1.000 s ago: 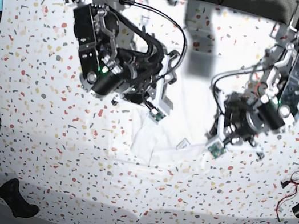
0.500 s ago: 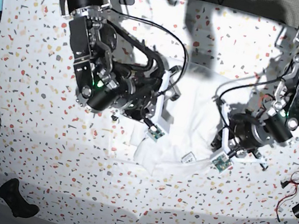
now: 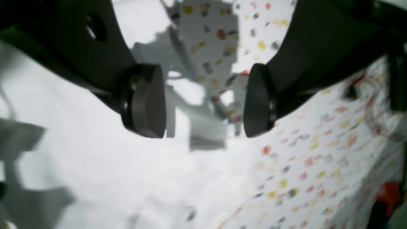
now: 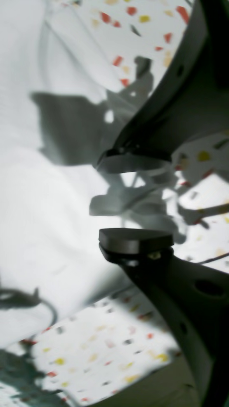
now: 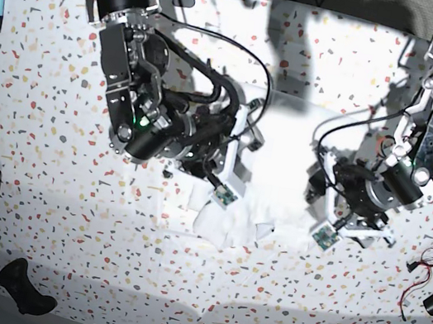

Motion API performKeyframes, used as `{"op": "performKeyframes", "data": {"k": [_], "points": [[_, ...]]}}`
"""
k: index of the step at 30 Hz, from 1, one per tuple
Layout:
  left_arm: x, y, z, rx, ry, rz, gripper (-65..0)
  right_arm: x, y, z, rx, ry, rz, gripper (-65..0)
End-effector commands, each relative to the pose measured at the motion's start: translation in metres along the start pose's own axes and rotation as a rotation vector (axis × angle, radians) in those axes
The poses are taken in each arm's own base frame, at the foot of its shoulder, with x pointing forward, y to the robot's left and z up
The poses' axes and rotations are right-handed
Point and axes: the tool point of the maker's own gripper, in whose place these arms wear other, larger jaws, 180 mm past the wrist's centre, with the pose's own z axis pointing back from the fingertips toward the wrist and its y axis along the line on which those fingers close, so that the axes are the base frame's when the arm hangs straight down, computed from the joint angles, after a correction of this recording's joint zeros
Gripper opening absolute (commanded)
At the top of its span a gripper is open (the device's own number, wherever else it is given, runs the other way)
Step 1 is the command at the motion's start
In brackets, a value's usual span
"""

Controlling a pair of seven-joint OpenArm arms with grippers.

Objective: Fold the T-shirt properly
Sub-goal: 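Grasp the shirt edge with both grippers and flatten it down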

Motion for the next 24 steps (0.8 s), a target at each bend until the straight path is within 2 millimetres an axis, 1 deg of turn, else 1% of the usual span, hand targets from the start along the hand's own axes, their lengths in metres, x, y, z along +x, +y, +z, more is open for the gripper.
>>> {"op": "performKeyframes", "data": {"k": [1, 3, 5, 8, 10, 11, 12, 14, 15, 17, 21, 24], "points": [[0.014, 0.014, 0.005, 0.046, -0.040, 0.000, -28.0, 0.028, -0.005, 0.006, -0.014, -0.093, 0.023, -37.1], [0.013, 0.016, 0.005, 0.059, -0.038, 0.020, -28.0, 0.044, -0.008, 0.009, -0.023, -0.166, 0.022, -37.1], [0.011, 0.011, 0.004, 0.031, -0.027, 0.042, -28.0, 0.059, -0.014, 0.013, -0.043, -0.218, 0.020, -37.1], [0.010, -0.005, 0.005, -0.060, -0.017, 0.100, -28.0, 0.083, -0.028, 0.016, -0.113, -0.290, 0.066, -37.1], [0.016, -0.019, 0.006, -0.139, -0.044, 0.149, -28.1, 0.094, -0.035, 0.010, -0.139, -0.347, 0.057, -37.1], [0.019, -0.026, 0.007, -0.176, -0.058, 0.172, -28.1, 0.093, -0.038, 0.004, -0.143, -0.348, 0.037, -37.1], [0.022, -0.031, 0.009, -0.211, -0.069, 0.194, -28.1, 0.088, -0.042, -0.005, -0.149, -0.331, 0.018, -37.1], [0.024, -0.042, 0.012, -0.272, -0.070, 0.225, -28.1, 0.070, -0.054, -0.022, -0.194, -0.258, 0.007, -37.1], [0.023, -0.046, 0.013, -0.295, -0.062, 0.234, -28.1, 0.059, -0.062, -0.028, -0.221, -0.214, 0.007, -37.1], [0.016, -0.054, 0.013, -0.323, -0.045, 0.244, -28.1, 0.037, -0.077, -0.033, -0.263, -0.143, -0.004, -37.1], [-0.012, -0.080, 0.015, -0.377, -0.001, 0.261, -28.1, -0.004, -0.103, -0.034, -0.284, -0.067, -0.107, -37.1], [-0.034, -0.105, 0.020, -0.431, 0.012, 0.272, -28.1, -0.038, -0.116, -0.036, -0.288, -0.003, -0.178, -37.1]]}}
